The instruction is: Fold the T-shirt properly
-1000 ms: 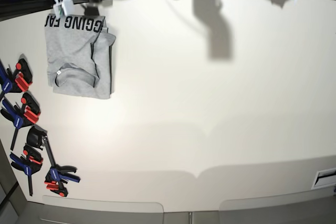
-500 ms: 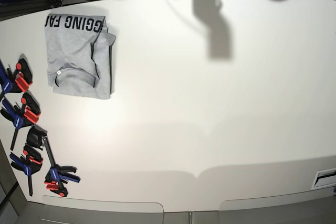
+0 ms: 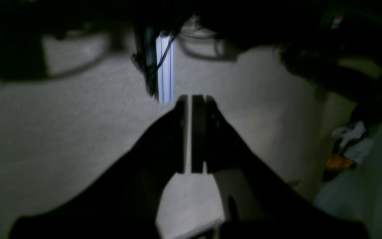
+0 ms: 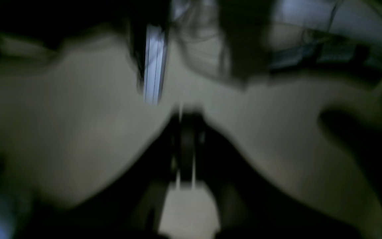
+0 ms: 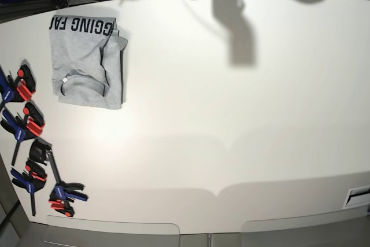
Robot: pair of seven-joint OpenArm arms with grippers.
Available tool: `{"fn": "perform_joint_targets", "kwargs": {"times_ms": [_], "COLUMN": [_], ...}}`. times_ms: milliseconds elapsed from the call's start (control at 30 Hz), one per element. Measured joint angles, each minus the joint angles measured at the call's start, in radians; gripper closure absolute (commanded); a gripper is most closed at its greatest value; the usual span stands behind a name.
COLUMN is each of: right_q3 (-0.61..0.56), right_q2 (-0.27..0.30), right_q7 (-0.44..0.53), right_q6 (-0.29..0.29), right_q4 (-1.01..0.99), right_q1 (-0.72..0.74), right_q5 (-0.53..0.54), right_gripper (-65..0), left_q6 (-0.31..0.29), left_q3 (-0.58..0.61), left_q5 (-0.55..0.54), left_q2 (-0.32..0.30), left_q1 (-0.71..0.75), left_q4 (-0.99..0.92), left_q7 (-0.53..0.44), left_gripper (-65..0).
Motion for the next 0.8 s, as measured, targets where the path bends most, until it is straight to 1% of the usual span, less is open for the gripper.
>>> {"fn": "perform_joint_targets", "kwargs": {"times_ms": [67,133,167,200,233,300,367,433,500,567,633,767,800], "right_q3": [-0.058,-0.101,-0.115,-0.124,-0.130,-0.131,-0.130,-0.130,-0.130,-0.130,-0.131,-0.131,-0.131], "right_q2": [-0.027,-0.048,-0.060,-0.072,-0.084,-0.100,-0.101,-0.098,-0.098,-0.098,-0.098,-0.107,-0.110], "right_q7": [-0.013,-0.025,-0.025,-0.027,-0.026,-0.030,-0.054,-0.052,-0.050,-0.050,-0.047,-0.049,-0.050], "right_q6": [-0.026,-0.031,-0.035,-0.037,-0.040,-0.047,-0.052,-0.064,-0.067,-0.067,-0.067,-0.067,-0.067], "right_q4": [-0.103,-0.195,-0.242,-0.285,-0.328,-0.402,-0.457,-0.499,-0.525,-0.537,-0.537,-0.537,-0.537], "right_q1": [0.076,0.139,0.169,0.200,0.225,0.271,0.312,0.346,0.372,0.386,0.392,0.391,0.389], "right_q5": [0.061,0.135,0.175,0.185,0.185,0.224,0.296,0.373,0.470,0.518,0.546,0.546,0.546], "right_gripper": [0.0,0.0,0.0,0.0,0.0,0.0,0.0,0.0,0.0,0.0,0.0,0.0,0.0], "left_q6": [0.056,0.098,0.107,0.115,0.116,0.119,0.155,0.175,0.175,0.175,0.175,0.175,0.175], "left_q3": [0.000,-0.003,-0.003,-0.003,-0.003,-0.003,-0.003,-0.003,-0.003,-0.003,-0.003,-0.003,-0.003], "left_q5": [0.034,0.060,0.083,0.094,0.117,0.128,0.127,0.127,0.127,0.127,0.127,0.127,0.127], "left_q2": [0.019,0.031,0.033,0.035,0.035,0.032,0.032,0.032,0.032,0.033,0.035,0.032,0.032], "left_q1": [-0.051,-0.090,-0.111,-0.130,-0.147,-0.177,-0.198,-0.212,-0.216,-0.216,-0.216,-0.216,-0.216], "left_q4": [-0.063,-0.106,-0.127,-0.143,-0.158,-0.185,-0.212,-0.237,-0.256,-0.266,-0.274,-0.275,-0.277], "left_q7": [-0.016,-0.047,-0.063,-0.066,-0.090,-0.101,-0.107,-0.108,-0.109,-0.108,-0.108,-0.109,-0.125], "left_gripper": [-2.3,-2.3,-2.3,-2.3,-2.3,-2.3,-2.3,-2.3,-2.3,-2.3,-2.3,-2.3,-2.3]}}
